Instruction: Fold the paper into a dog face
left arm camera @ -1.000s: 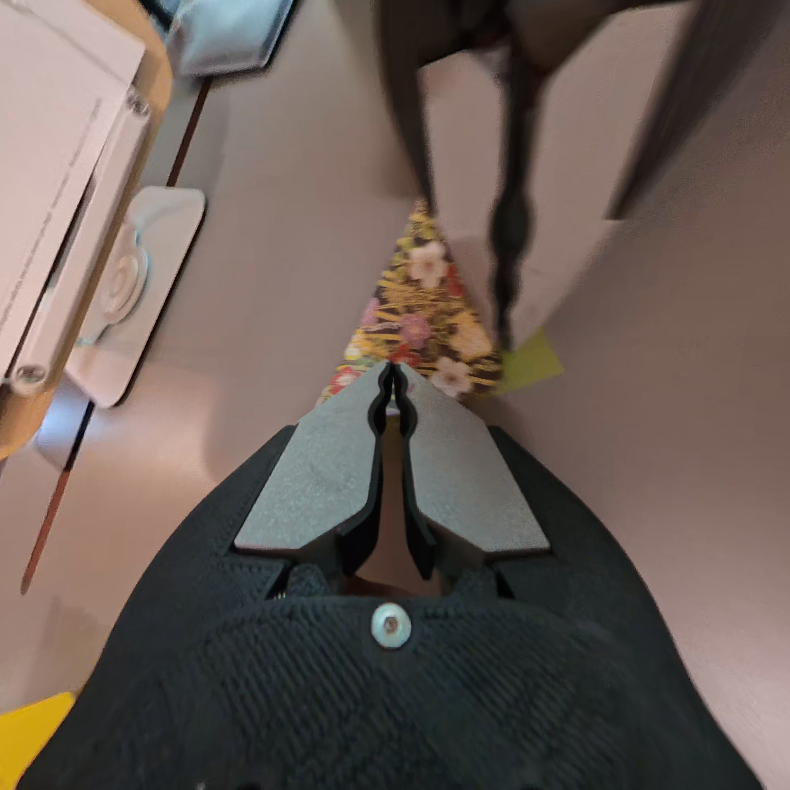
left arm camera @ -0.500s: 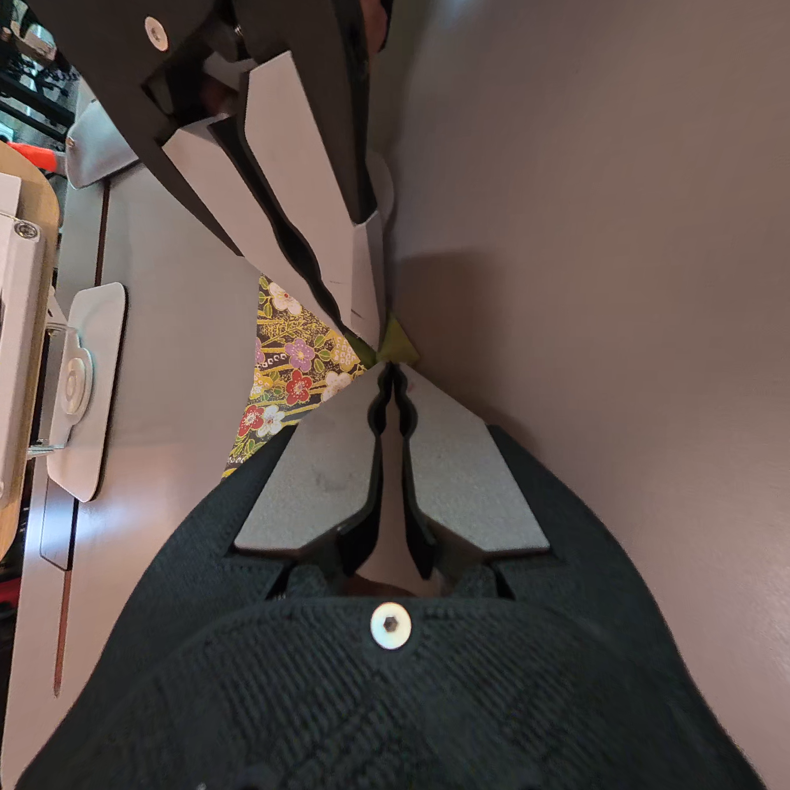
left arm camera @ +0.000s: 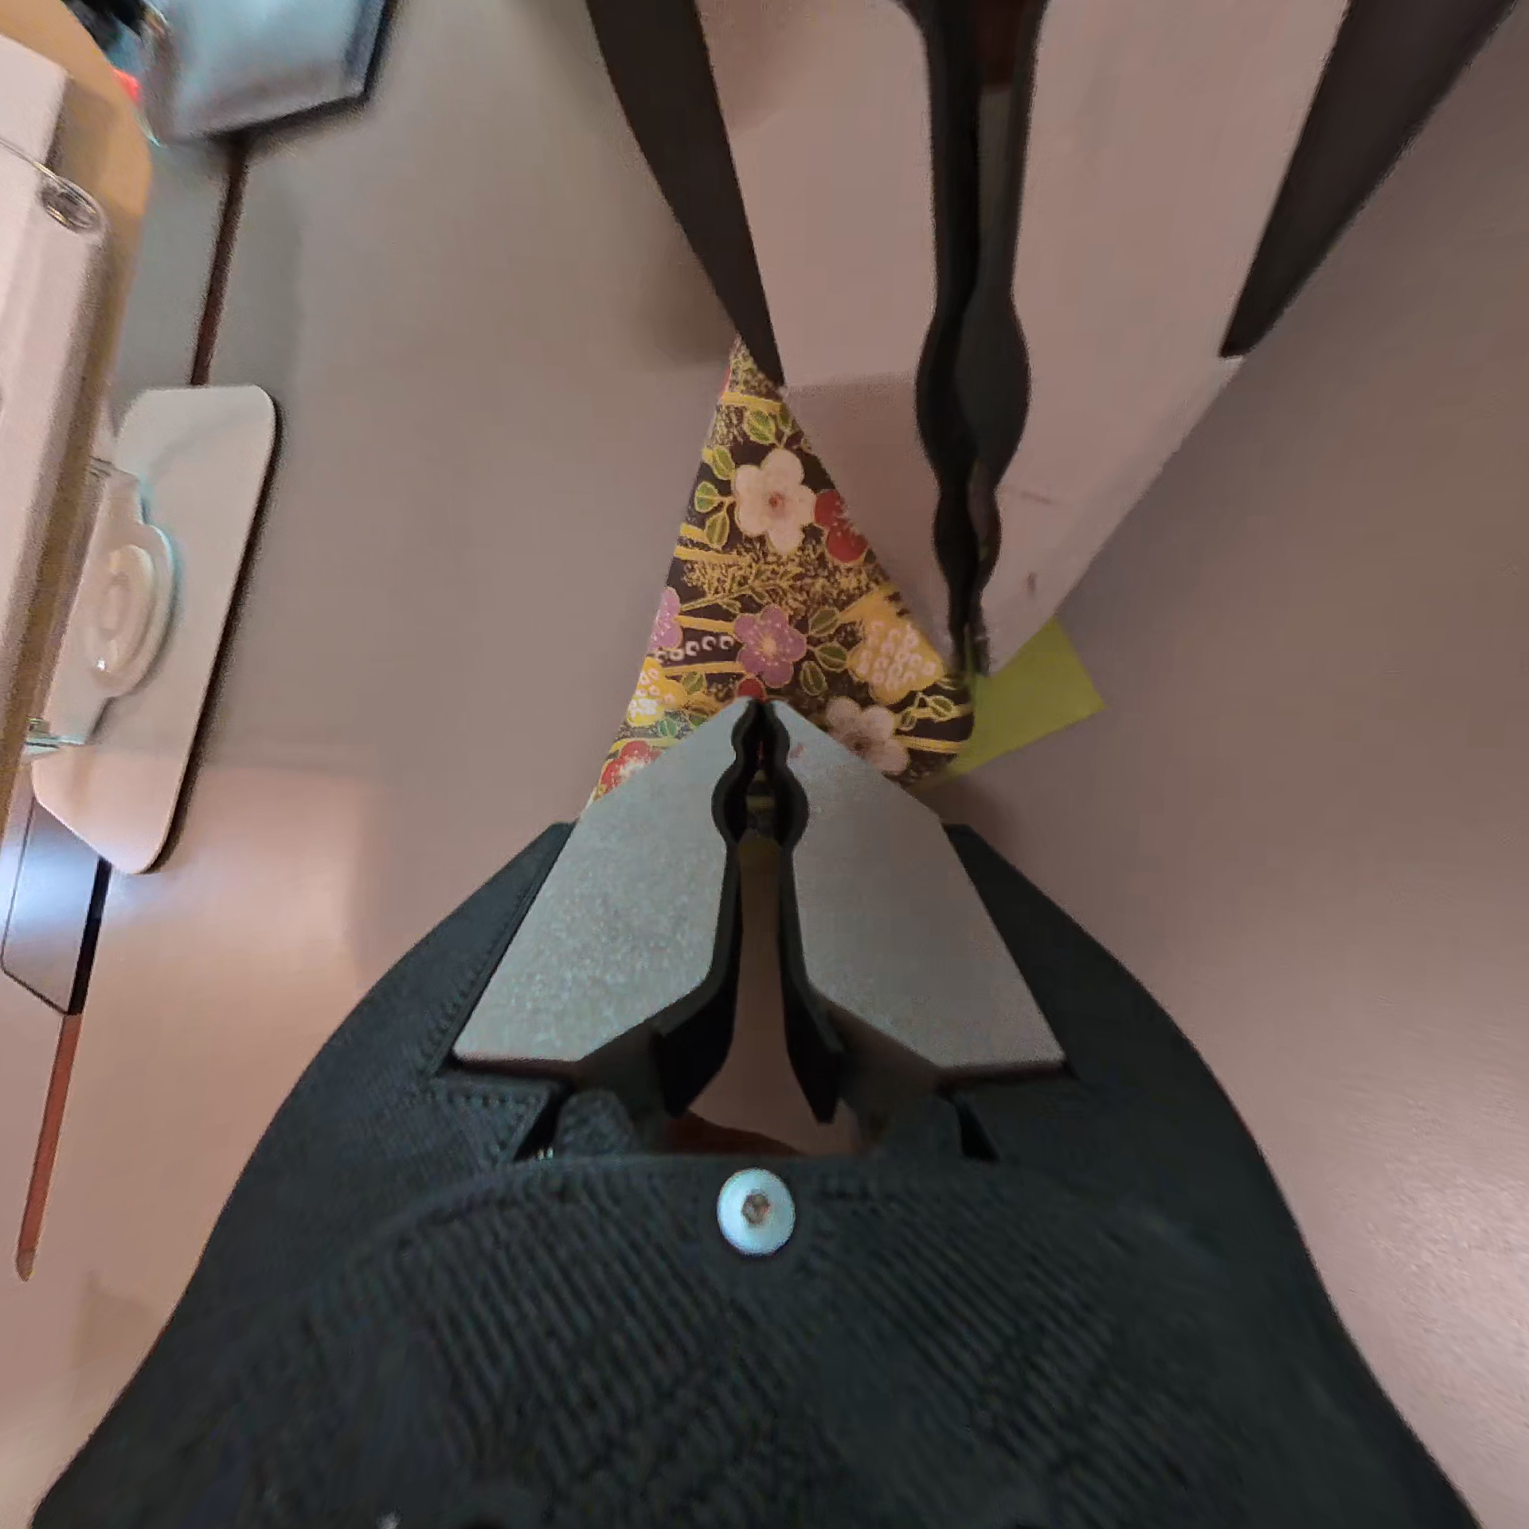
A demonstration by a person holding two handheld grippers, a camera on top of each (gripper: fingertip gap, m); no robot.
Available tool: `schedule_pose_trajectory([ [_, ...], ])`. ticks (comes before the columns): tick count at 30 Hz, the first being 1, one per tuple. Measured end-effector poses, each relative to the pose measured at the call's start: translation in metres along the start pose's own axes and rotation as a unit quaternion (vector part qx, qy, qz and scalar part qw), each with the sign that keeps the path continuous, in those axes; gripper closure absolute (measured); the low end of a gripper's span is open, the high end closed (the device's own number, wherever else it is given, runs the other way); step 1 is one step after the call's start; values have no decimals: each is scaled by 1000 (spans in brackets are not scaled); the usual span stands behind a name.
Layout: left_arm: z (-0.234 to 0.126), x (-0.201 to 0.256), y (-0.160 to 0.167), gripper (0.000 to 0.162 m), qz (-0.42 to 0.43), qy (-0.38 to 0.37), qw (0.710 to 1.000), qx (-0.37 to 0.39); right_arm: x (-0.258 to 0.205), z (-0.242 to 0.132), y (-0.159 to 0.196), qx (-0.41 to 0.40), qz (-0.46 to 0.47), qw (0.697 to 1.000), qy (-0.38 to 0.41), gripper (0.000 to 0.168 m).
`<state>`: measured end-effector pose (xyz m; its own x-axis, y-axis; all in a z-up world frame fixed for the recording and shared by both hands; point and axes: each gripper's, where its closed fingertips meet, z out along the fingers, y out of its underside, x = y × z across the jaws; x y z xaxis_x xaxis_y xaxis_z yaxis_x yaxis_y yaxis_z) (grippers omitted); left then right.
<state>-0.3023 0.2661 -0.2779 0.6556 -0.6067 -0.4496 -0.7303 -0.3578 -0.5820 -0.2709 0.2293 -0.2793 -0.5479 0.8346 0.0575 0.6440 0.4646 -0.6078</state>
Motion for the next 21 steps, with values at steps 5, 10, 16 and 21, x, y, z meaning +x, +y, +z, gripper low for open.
schedule_pose_trajectory([
  [5, 1, 0, 0, 162, -47, 13, 999, 12, -4, 0, -1, -7, -6, 1000, 1, 167],
  [10, 1, 0, 0, 162, -40, 4, 999, 14, -12, 1, -4, -3, -6, 1000, -14, 156],
  [16, 1, -1, 0, 162, -55, 4, 998, 28, -16, -11, -10, 34, 31, 997, -65, 154],
  [21, 1, -1, 0, 162, -54, 2, 998, 28, -11, -14, -3, 31, 34, 997, -66, 165],
])
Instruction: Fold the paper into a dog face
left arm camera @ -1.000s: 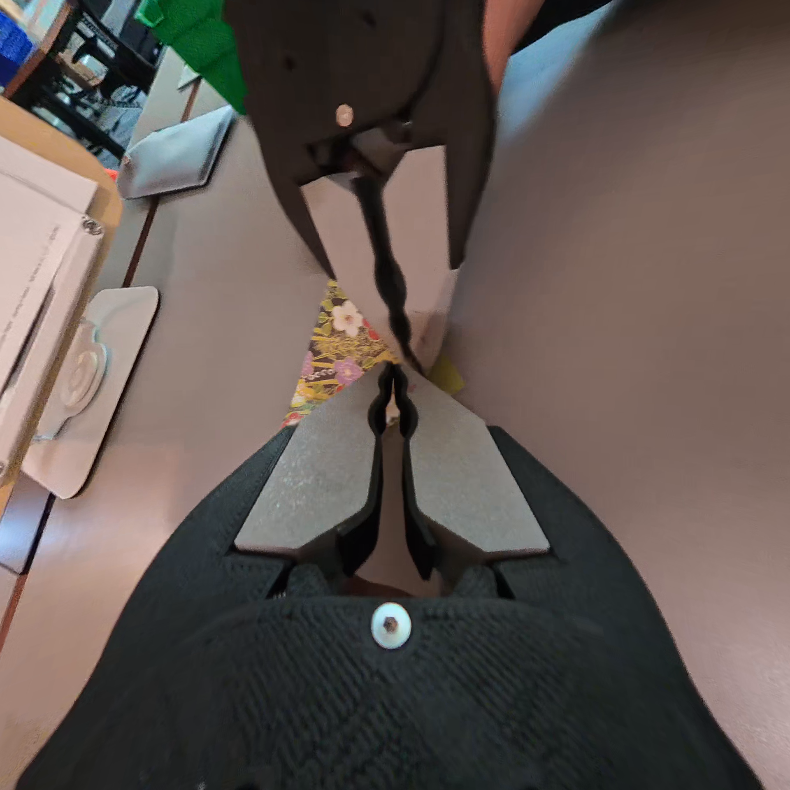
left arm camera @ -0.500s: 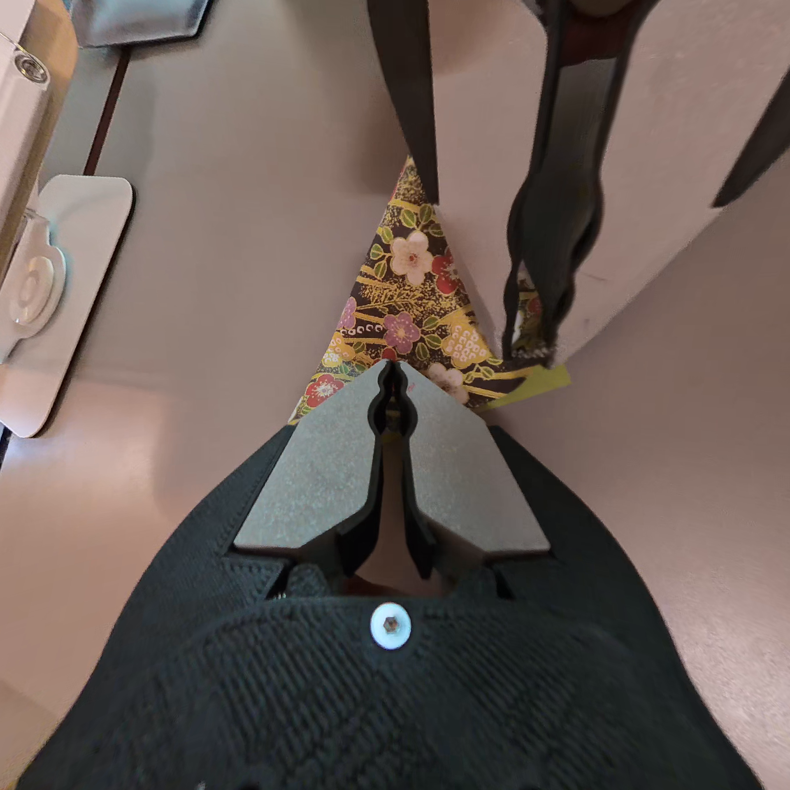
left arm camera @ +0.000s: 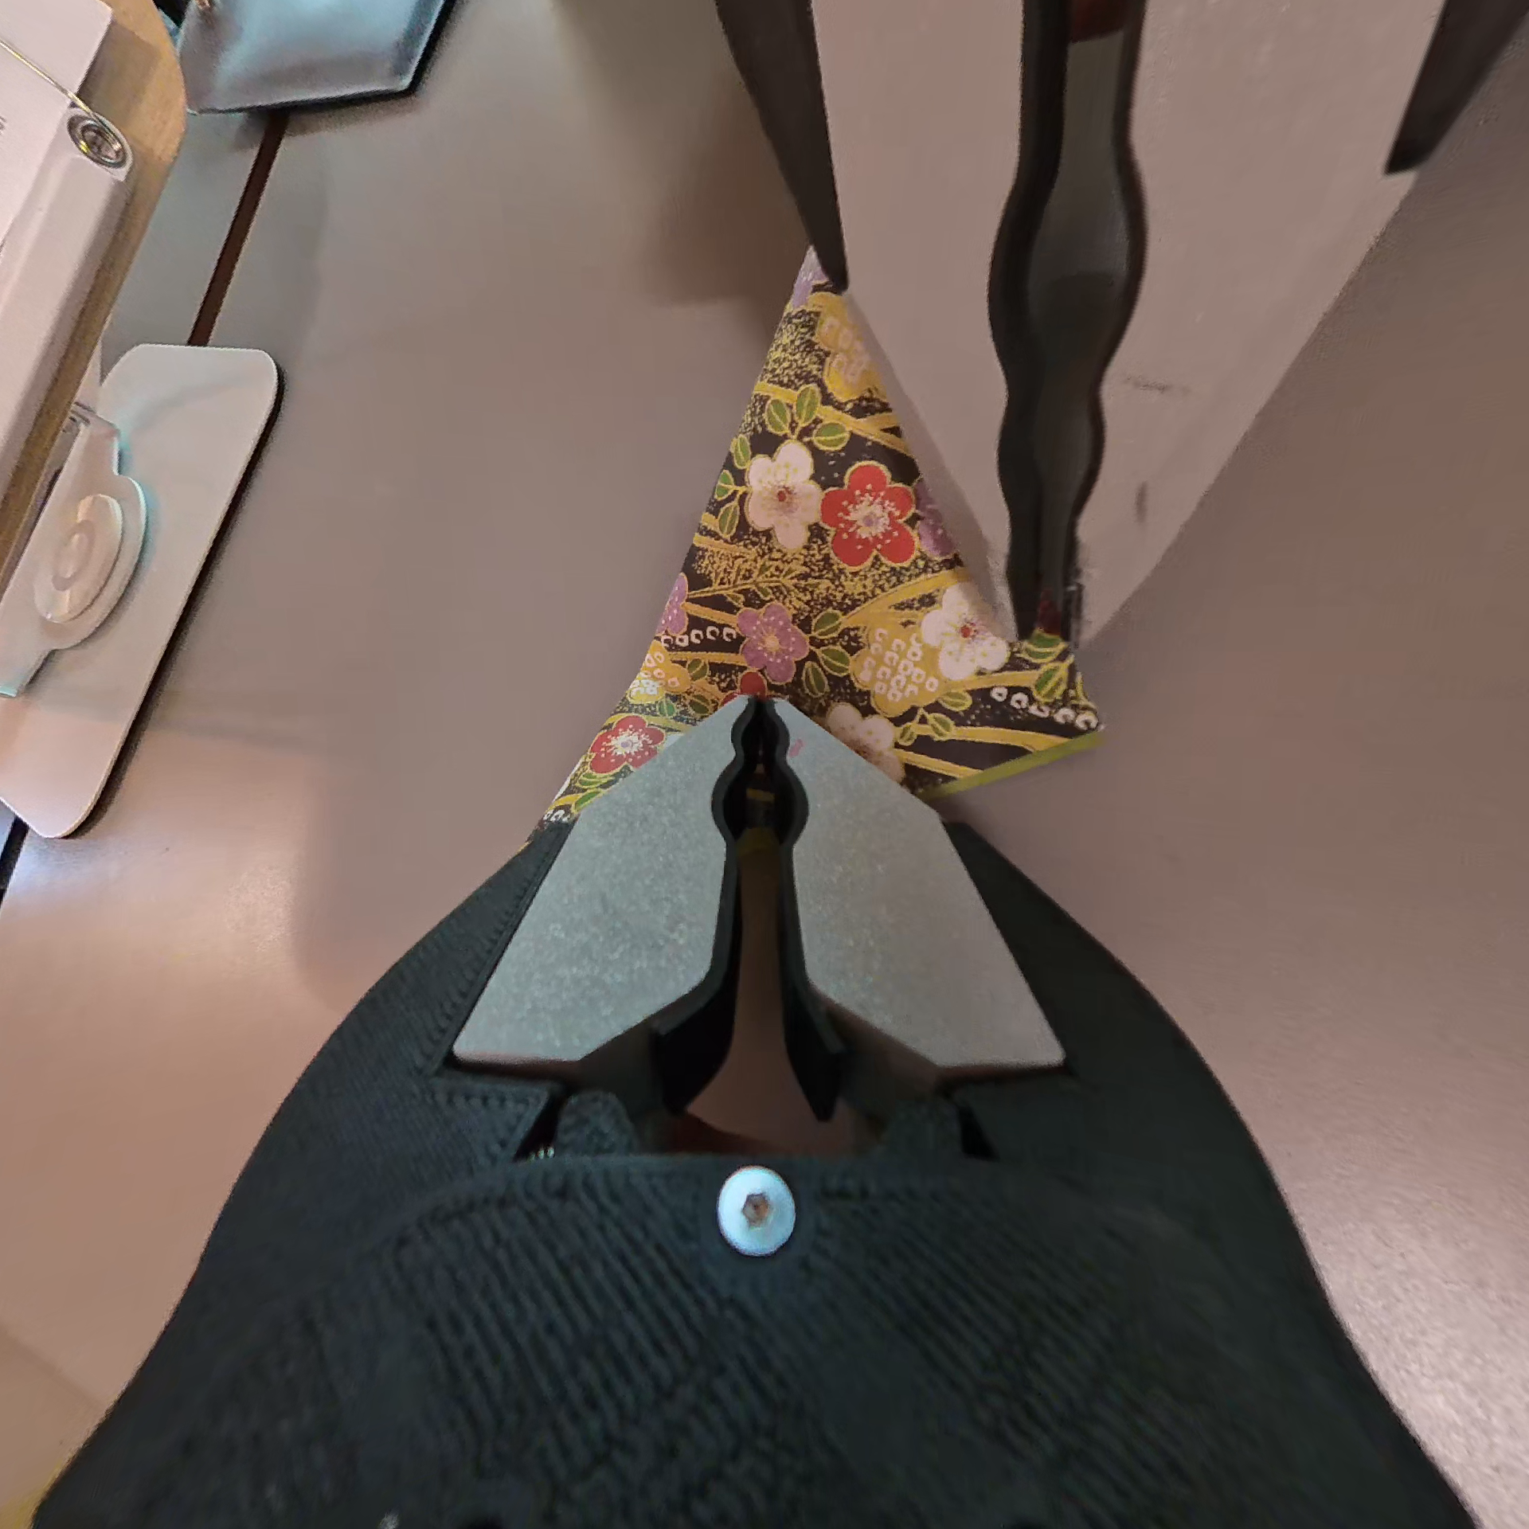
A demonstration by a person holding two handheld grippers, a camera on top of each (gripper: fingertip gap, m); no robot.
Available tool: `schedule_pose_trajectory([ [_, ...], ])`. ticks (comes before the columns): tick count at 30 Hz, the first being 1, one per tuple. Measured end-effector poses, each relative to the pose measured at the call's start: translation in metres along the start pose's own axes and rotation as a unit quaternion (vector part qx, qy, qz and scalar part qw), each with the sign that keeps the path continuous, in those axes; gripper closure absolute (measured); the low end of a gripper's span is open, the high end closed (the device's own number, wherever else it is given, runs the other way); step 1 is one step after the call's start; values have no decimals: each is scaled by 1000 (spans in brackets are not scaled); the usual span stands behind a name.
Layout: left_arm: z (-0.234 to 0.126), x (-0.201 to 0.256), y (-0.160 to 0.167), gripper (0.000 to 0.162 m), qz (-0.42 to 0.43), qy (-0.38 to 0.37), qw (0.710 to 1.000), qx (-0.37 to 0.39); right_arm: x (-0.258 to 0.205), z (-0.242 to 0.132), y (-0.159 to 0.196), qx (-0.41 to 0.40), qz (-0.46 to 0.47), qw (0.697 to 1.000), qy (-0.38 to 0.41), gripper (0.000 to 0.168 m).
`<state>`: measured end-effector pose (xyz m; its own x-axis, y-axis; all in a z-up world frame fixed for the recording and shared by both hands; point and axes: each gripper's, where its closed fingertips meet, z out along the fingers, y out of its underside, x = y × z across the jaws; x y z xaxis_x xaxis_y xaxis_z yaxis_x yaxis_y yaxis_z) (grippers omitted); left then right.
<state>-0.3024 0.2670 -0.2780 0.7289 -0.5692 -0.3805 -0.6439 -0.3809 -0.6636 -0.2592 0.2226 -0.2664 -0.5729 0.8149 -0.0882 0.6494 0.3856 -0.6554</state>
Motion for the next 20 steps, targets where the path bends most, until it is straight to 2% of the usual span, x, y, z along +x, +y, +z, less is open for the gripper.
schedule_pose_trajectory([
  [9, 0, 0, 0, 162, -4, -4, 1000, -2, -6, 14, 1, -16, -15, 1000, 0, 168],
  [20, 0, 0, 0, 162, -9, -5, 1000, -2, 10, 12, 2, -3, 43, 999, 18, 168],
])
